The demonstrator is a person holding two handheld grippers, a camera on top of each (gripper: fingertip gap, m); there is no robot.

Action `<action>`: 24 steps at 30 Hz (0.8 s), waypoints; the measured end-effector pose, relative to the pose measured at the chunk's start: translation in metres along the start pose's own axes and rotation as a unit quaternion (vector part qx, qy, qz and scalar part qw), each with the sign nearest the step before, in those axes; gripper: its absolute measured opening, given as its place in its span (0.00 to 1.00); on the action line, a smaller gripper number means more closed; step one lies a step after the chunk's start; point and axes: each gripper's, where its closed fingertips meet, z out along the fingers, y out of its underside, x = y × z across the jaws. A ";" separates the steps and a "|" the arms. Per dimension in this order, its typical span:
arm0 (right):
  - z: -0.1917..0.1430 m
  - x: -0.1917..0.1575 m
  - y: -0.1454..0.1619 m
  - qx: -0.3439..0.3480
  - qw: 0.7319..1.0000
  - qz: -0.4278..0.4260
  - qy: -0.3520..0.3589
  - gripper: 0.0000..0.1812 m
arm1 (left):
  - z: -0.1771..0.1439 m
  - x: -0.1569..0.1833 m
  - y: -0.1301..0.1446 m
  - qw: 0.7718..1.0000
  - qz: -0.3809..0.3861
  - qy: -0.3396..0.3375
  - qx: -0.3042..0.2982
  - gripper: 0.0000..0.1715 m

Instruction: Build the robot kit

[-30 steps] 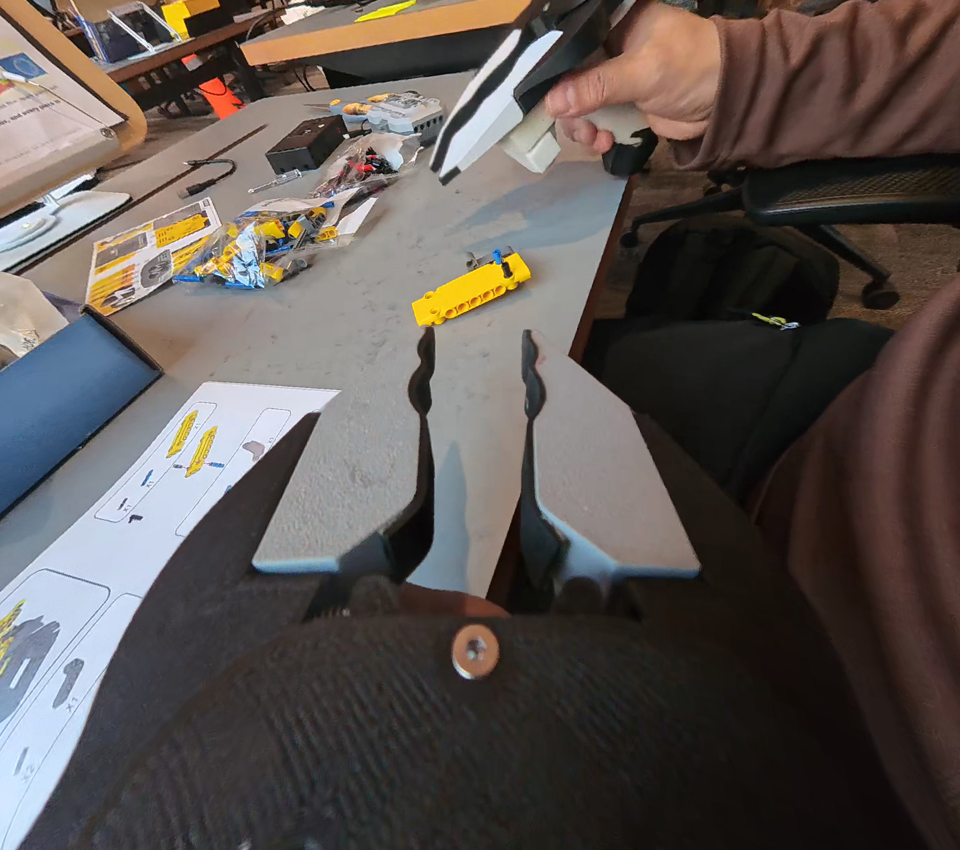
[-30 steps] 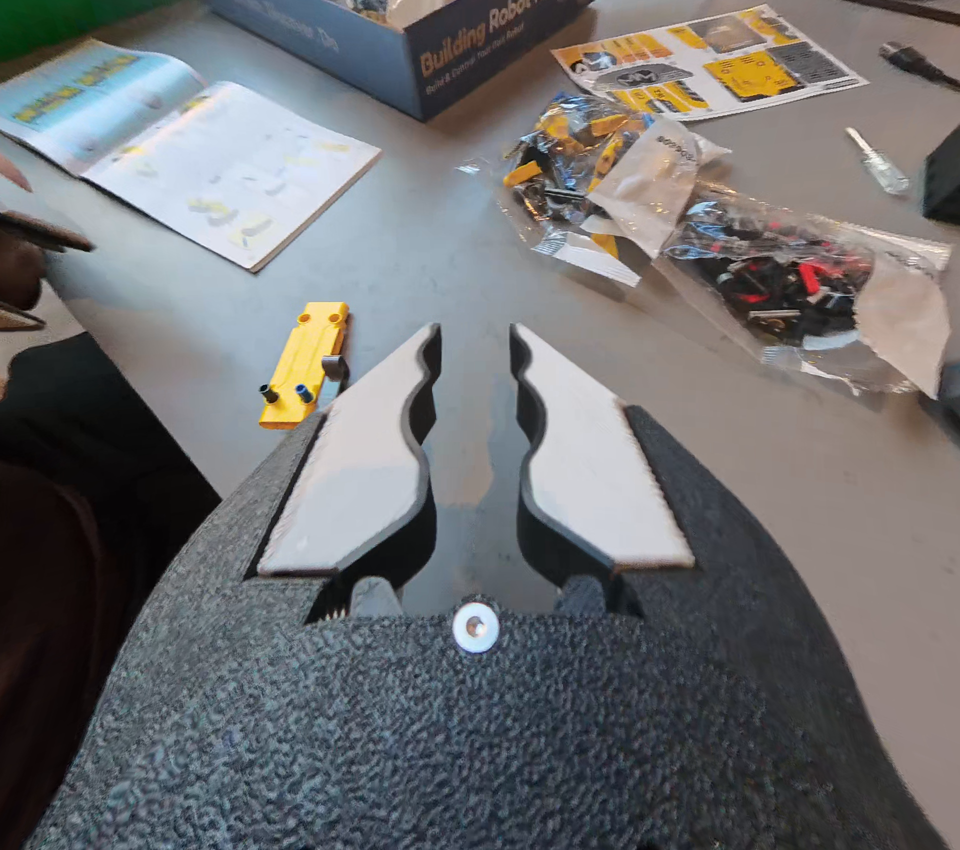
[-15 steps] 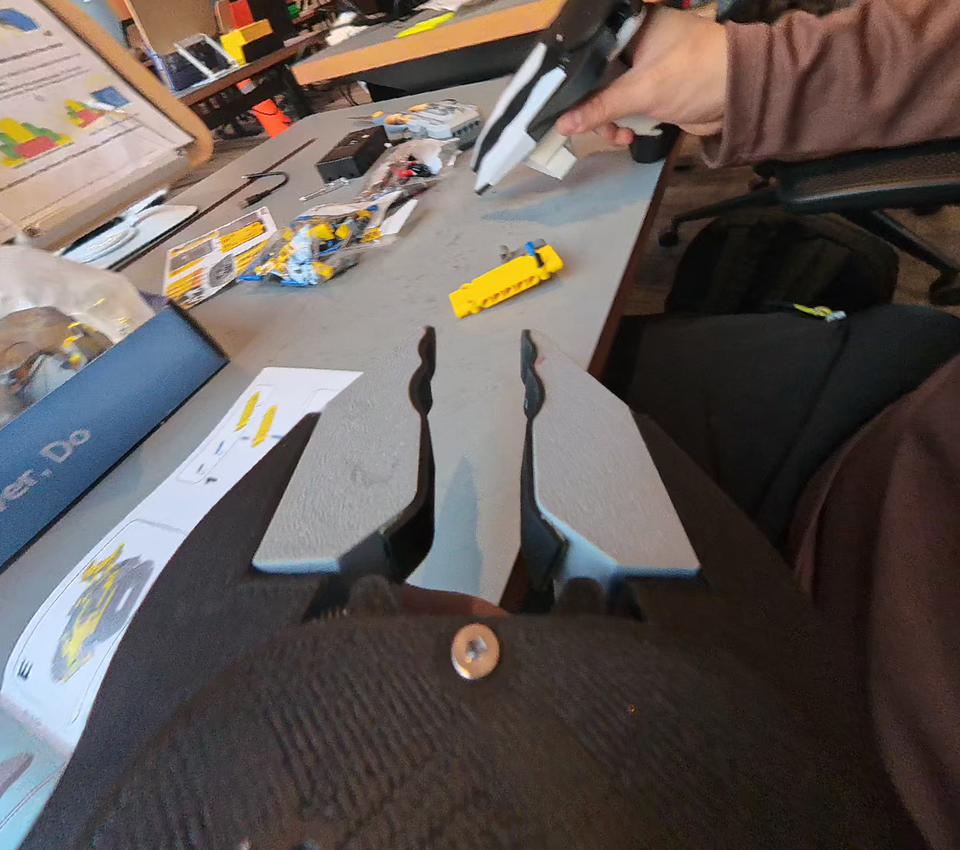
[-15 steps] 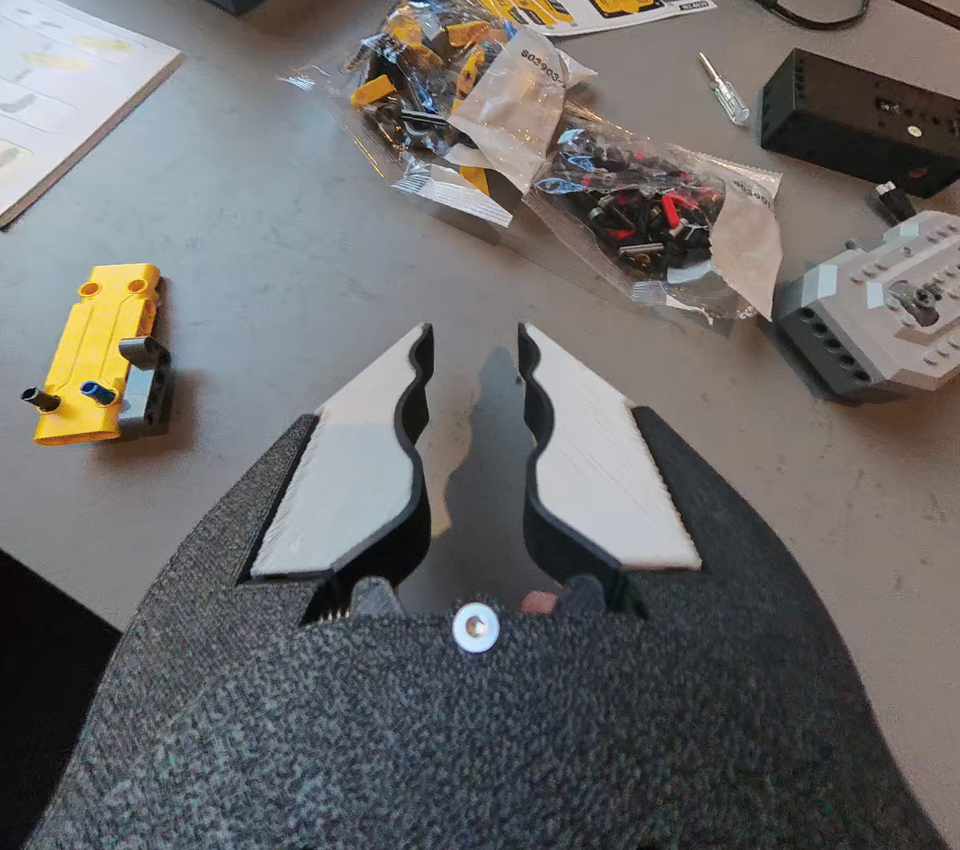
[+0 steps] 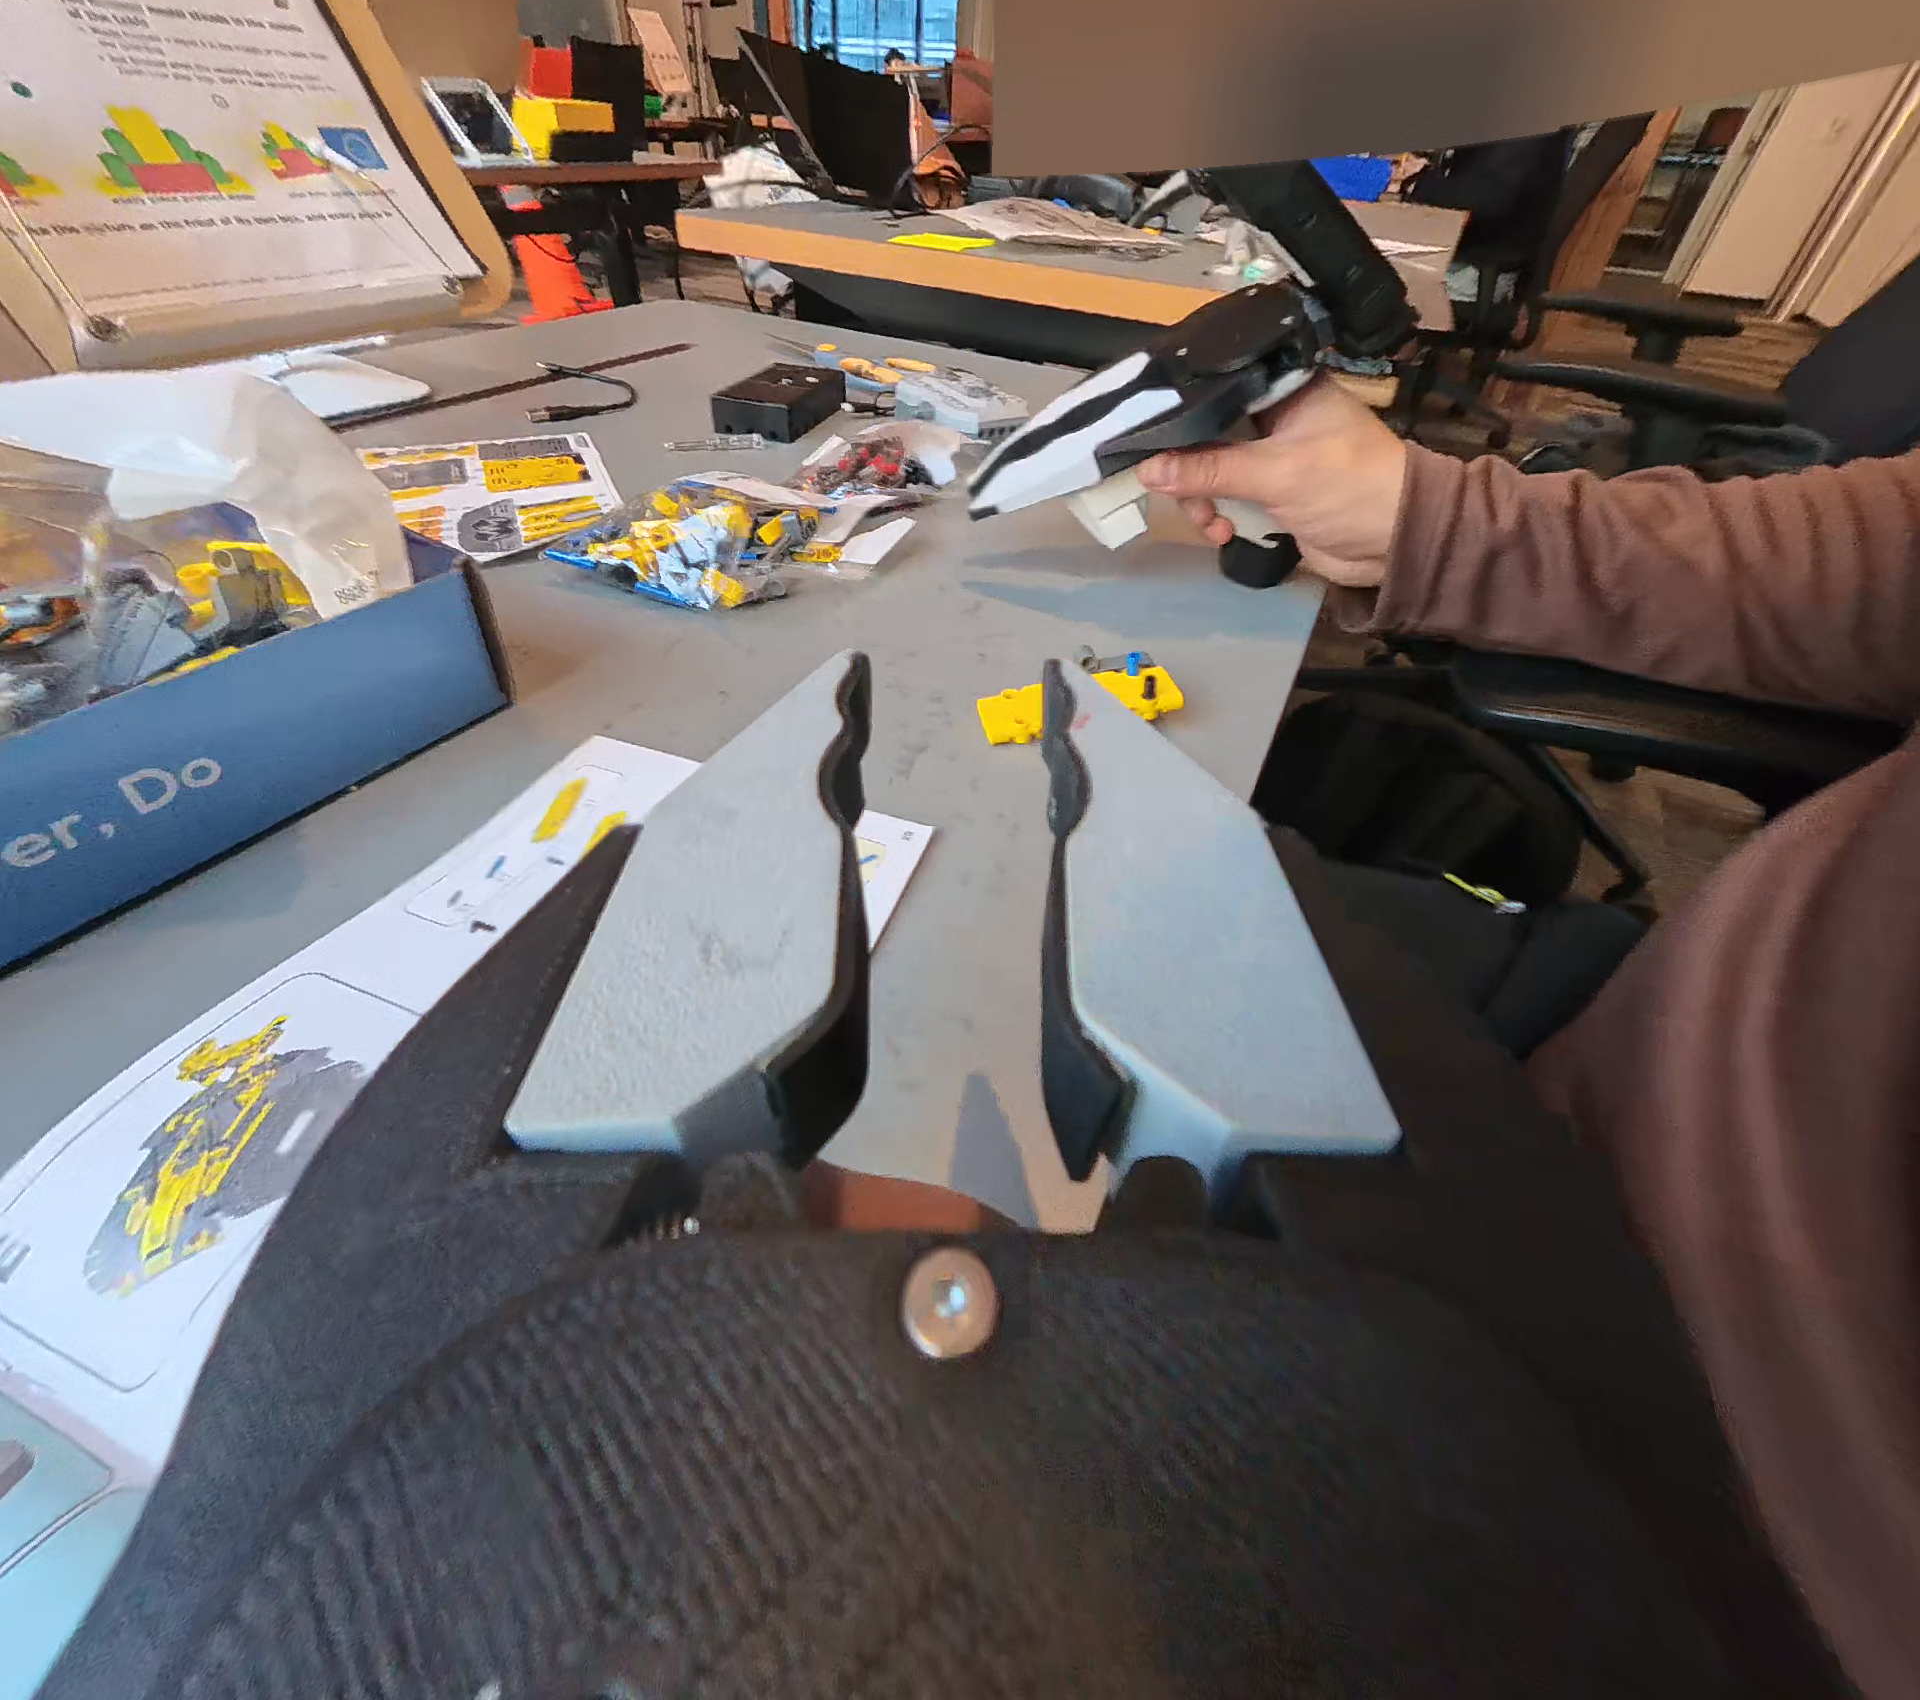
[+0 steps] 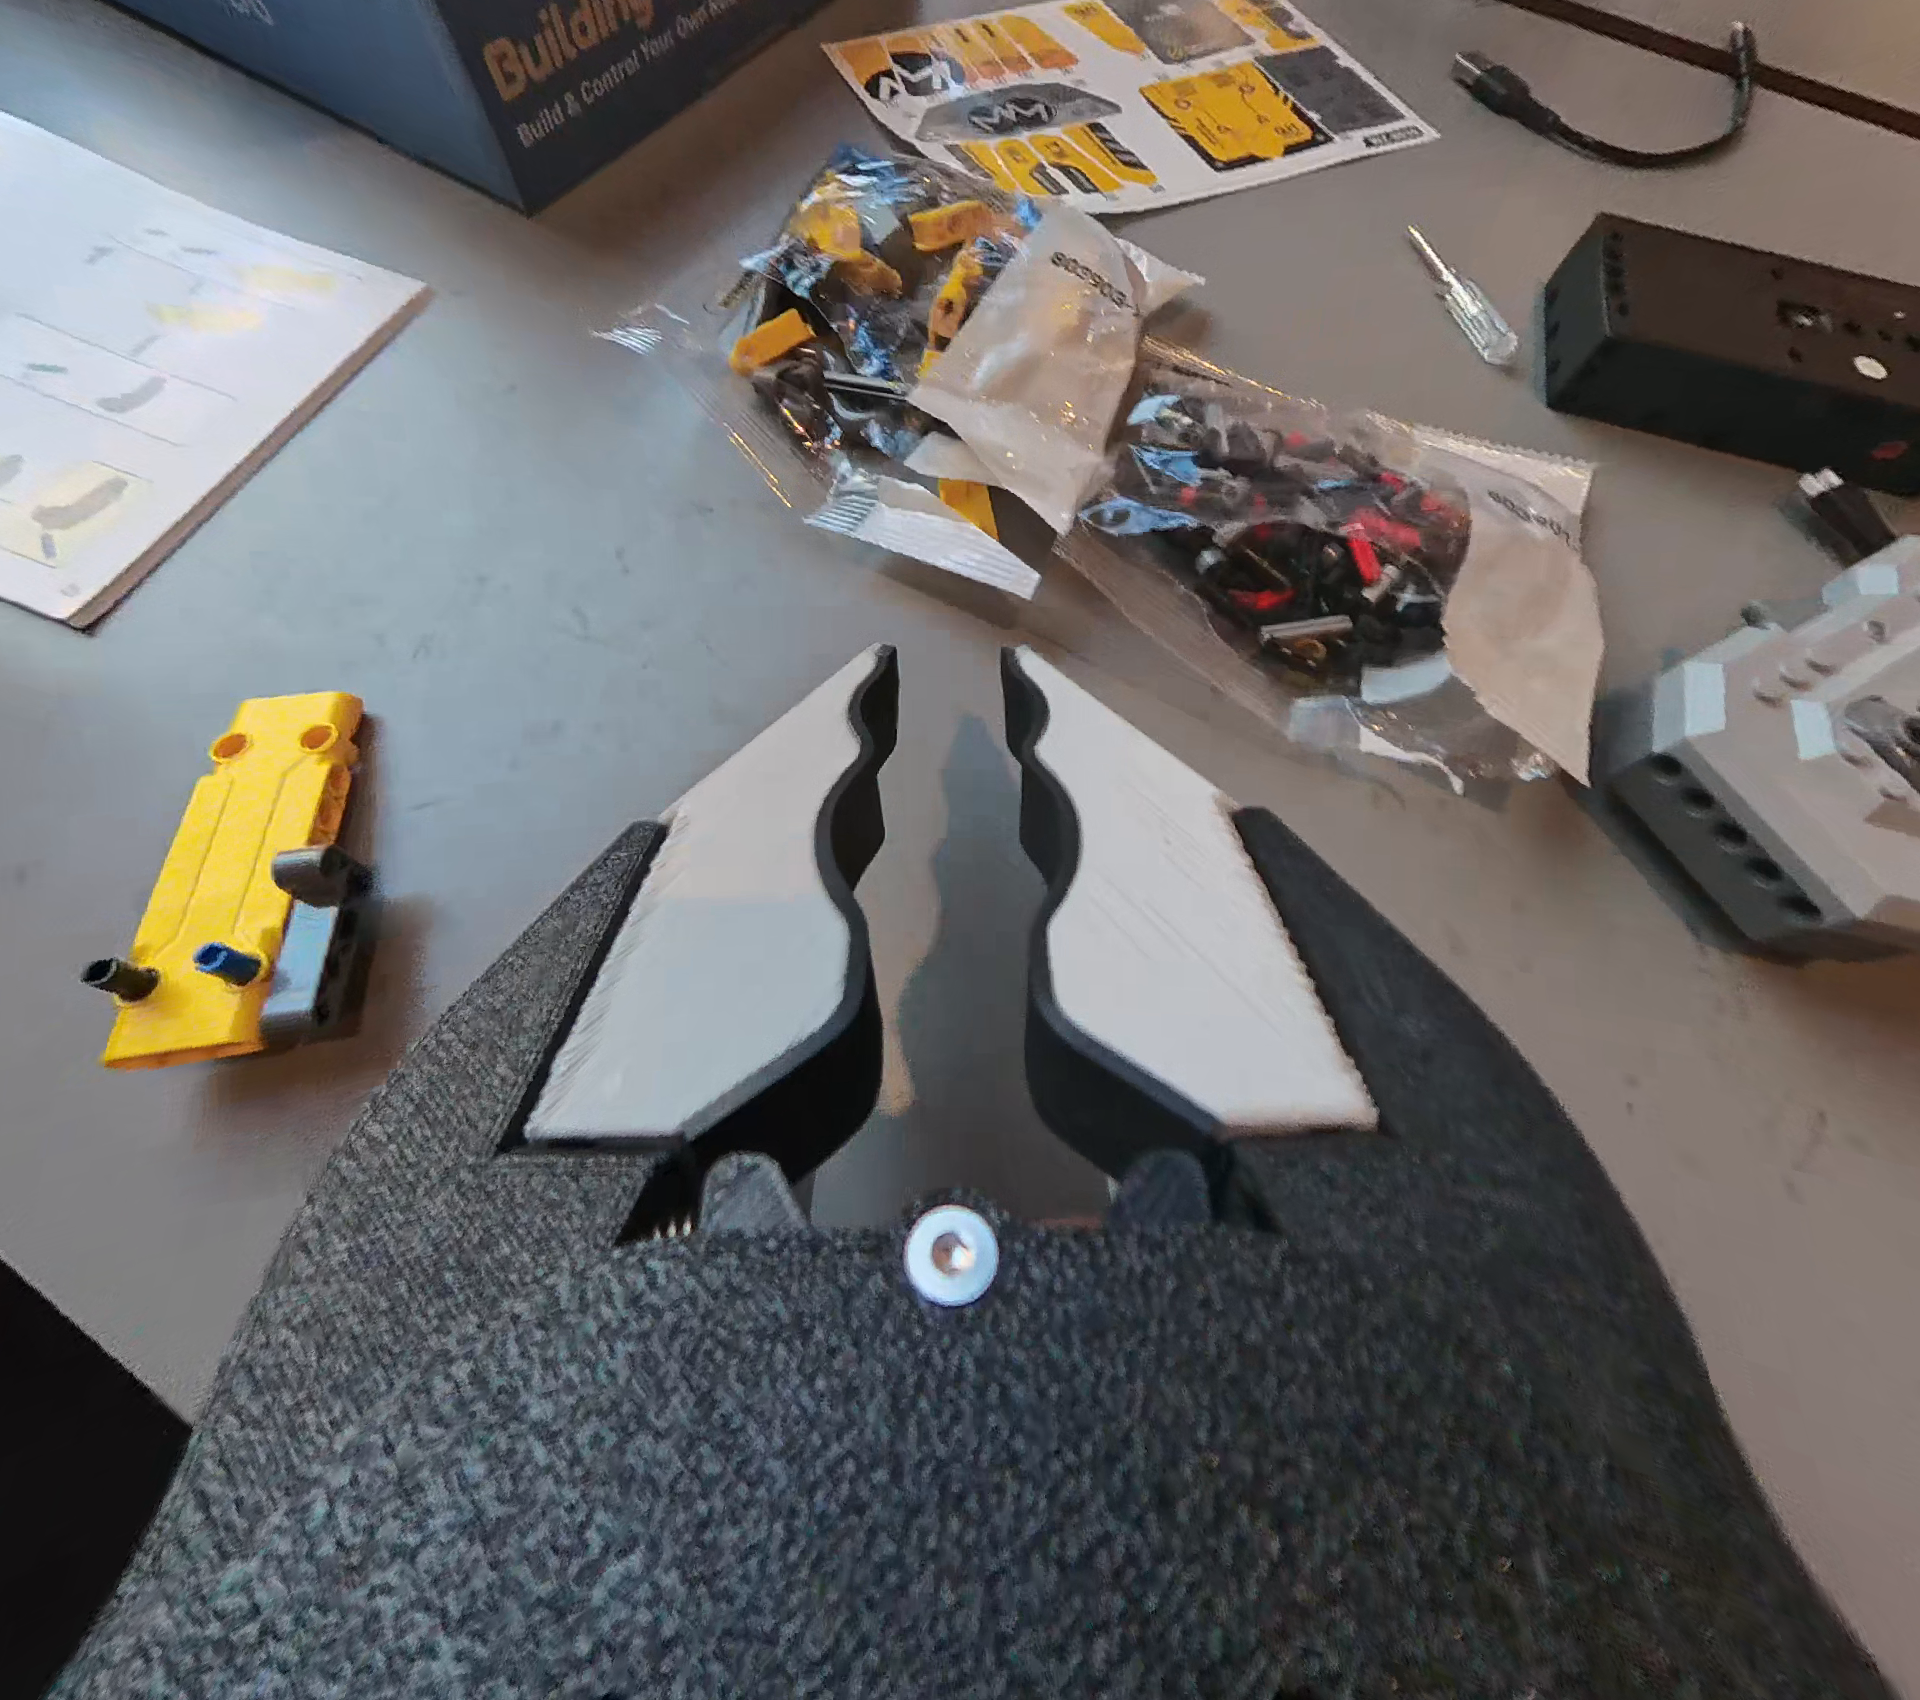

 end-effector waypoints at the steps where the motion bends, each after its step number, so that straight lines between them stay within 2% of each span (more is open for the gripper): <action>1: 0.004 -0.006 -0.004 0.004 1.000 -0.008 -0.009 0.11 | 0.002 0.001 0.001 1.000 -0.010 0.012 -0.006 0.18; 3: 0.013 -0.017 -0.014 0.014 0.999 -0.024 -0.027 0.10 | 0.005 -0.004 -0.004 1.000 -0.003 0.013 0.000 0.19; 5: 0.023 -0.023 -0.025 0.028 0.998 -0.042 -0.037 0.10 | 0.007 -0.015 -0.008 0.999 0.045 -0.013 0.012 0.17; 7: 0.035 -0.025 -0.034 0.034 0.996 -0.068 -0.041 0.07 | 0.013 -0.014 -0.005 0.997 0.072 -0.004 0.006 0.16; 10: 0.054 -0.028 -0.037 0.013 0.995 -0.085 -0.051 0.01 | 0.018 -0.016 -0.013 0.999 0.029 0.014 0.034 0.15; 14: 0.071 -0.029 -0.042 0.000 0.994 -0.101 -0.049 0.02 | 0.020 -0.023 -0.013 0.999 -0.021 0.031 0.032 0.14; 18: 0.080 -0.042 -0.043 -0.009 0.989 -0.126 -0.075 0.01 | 0.022 -0.020 -0.011 0.998 -0.025 0.046 0.024 0.15; 21: 0.083 -0.037 -0.048 -0.001 0.989 -0.140 -0.055 0.01 | 0.021 -0.019 -0.014 0.998 -0.014 0.040 0.037 0.14; 24: 0.090 -0.017 -0.053 0.000 0.986 -0.166 0.015 0.00 | 0.020 -0.019 -0.015 0.998 -0.007 0.036 0.042 0.14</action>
